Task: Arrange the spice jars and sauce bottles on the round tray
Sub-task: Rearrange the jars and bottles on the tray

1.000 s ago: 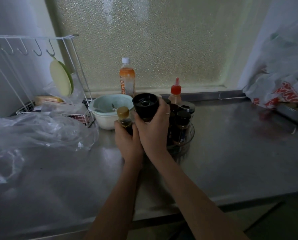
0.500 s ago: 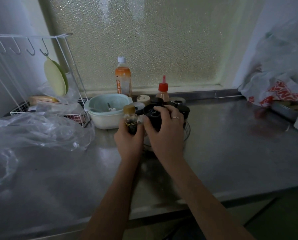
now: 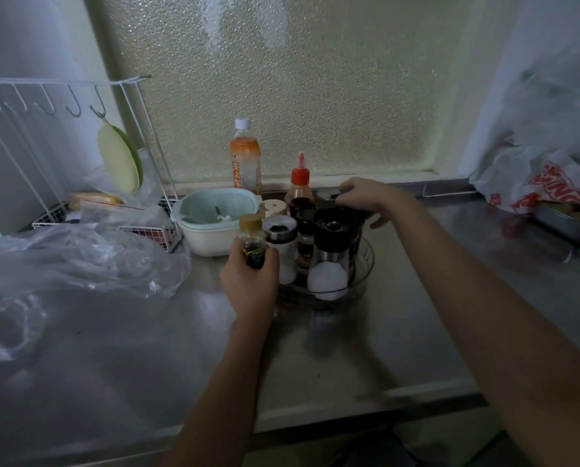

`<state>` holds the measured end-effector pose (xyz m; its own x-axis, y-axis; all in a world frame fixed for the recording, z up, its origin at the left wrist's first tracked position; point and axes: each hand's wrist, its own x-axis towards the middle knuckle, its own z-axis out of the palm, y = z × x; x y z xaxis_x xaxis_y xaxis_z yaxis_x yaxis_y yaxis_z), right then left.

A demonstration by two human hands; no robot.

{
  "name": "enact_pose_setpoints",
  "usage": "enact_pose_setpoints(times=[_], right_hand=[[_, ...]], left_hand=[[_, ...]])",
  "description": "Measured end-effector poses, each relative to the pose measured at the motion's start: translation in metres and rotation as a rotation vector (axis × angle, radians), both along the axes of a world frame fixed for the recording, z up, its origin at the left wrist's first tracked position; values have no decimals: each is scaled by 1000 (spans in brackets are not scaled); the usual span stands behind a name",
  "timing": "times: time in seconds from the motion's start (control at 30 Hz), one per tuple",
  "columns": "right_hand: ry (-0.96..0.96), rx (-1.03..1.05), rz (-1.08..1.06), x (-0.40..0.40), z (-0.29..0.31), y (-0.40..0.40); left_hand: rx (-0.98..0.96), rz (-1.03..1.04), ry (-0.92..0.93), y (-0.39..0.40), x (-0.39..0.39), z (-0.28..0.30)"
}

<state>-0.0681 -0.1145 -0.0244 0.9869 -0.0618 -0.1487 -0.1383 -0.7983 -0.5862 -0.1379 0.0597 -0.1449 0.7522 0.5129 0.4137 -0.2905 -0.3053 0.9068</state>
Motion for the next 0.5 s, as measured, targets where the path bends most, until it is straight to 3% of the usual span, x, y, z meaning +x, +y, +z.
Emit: enact_pose_setpoints(times=[0.27, 0.4, 0.5], right_hand=[[93, -60, 100, 31, 3, 3], [-107, -133, 120, 34, -4, 2], [-226, -4, 106, 36, -8, -8]], left_hand=[[369, -1, -57, -7, -7, -3], [450, -48, -101, -17, -10, -1], [422, -98, -81, -28, -16, 4]])
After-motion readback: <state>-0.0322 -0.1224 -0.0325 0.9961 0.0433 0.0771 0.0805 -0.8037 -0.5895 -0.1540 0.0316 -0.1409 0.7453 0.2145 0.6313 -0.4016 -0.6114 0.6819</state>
